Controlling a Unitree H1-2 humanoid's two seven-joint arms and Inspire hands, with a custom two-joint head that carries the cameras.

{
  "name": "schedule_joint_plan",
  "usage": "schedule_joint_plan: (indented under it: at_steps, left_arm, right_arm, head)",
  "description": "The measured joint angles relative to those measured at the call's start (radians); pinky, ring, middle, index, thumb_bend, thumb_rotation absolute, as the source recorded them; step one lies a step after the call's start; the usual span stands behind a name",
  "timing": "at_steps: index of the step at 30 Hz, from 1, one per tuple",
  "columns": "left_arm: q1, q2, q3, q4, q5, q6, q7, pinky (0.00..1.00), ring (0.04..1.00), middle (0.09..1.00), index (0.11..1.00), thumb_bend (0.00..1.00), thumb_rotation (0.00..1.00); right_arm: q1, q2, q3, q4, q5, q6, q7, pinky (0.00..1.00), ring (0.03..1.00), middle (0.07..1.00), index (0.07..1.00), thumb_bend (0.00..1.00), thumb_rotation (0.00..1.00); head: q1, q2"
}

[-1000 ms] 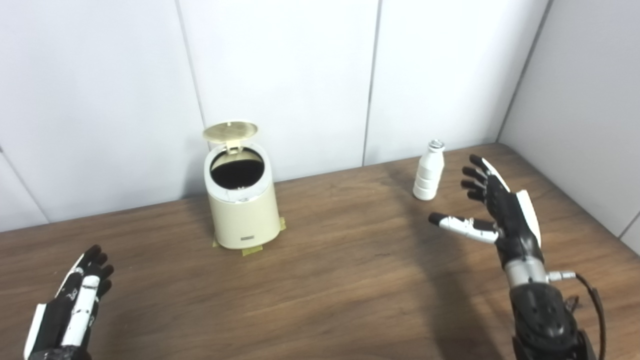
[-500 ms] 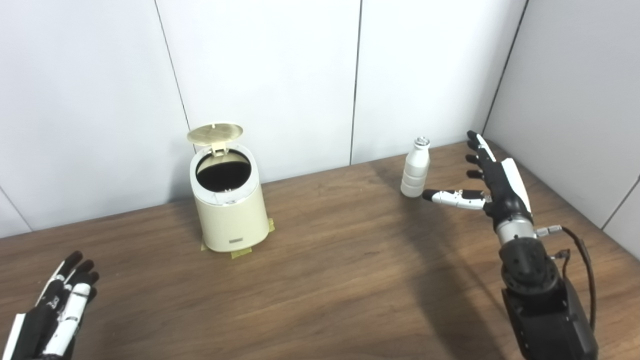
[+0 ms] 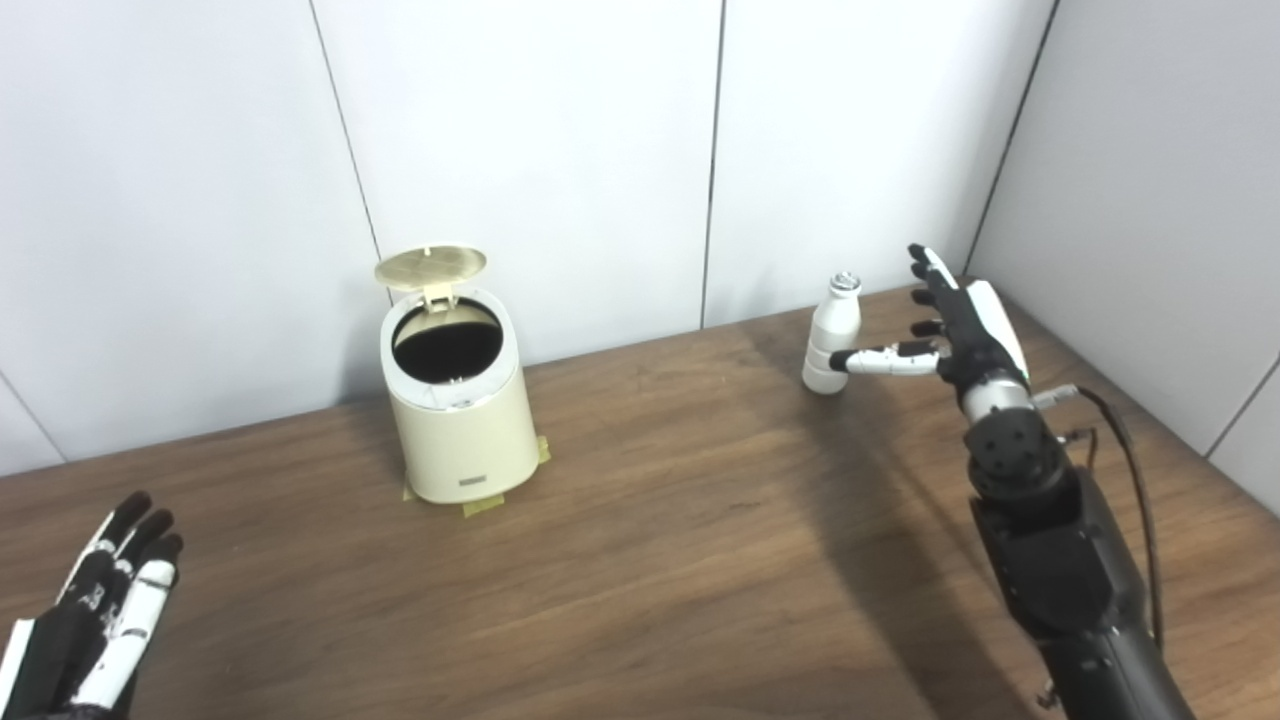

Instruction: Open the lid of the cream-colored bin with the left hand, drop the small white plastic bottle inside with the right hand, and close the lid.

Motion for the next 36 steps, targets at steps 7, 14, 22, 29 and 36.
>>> schedule_joint_plan:
  at_steps: [7,14,22,29,36]
  left_arm:
    - [-0.002,-0.003,0.0,-0.024,0.0,0.012,0.003,0.97,0.934,0.934,0.966,0.3,0.46]
    - [-0.005,-0.004,-0.011,-0.03,0.0,0.017,0.002,0.97,0.941,0.942,0.97,0.27,0.46]
    - [-0.004,-0.004,-0.018,-0.051,0.001,0.023,0.004,0.98,0.954,0.941,0.959,0.25,0.49]
    - [-0.004,-0.003,-0.031,-0.066,0.003,0.023,0.003,1.0,0.965,0.947,0.965,0.25,0.51]
    - [-0.004,0.0,-0.041,-0.066,0.006,0.023,-0.004,1.0,0.987,0.956,0.973,0.22,0.54]
  right_arm:
    - [-0.05,-0.022,0.056,0.132,0.006,-0.003,0.011,0.76,0.872,0.929,0.937,0.85,0.11]
    - [-0.075,-0.03,0.089,0.218,0.009,-0.003,0.006,0.79,0.887,0.921,0.925,0.86,0.2]
    - [-0.083,-0.027,0.075,0.303,0.08,-0.046,-0.018,0.84,0.923,0.946,0.922,0.88,0.2]
    - [-0.084,-0.027,0.076,0.335,0.091,-0.075,-0.05,0.83,0.906,0.932,0.908,0.86,0.17]
    - [-0.094,-0.027,0.08,0.355,0.103,-0.092,-0.059,0.81,0.89,0.916,0.903,0.84,0.15]
  head:
    - [0.006,0.006]
    - [0.012,0.008]
    - [0.025,0.011]
    - [0.021,0.012]
    - [0.032,0.014]
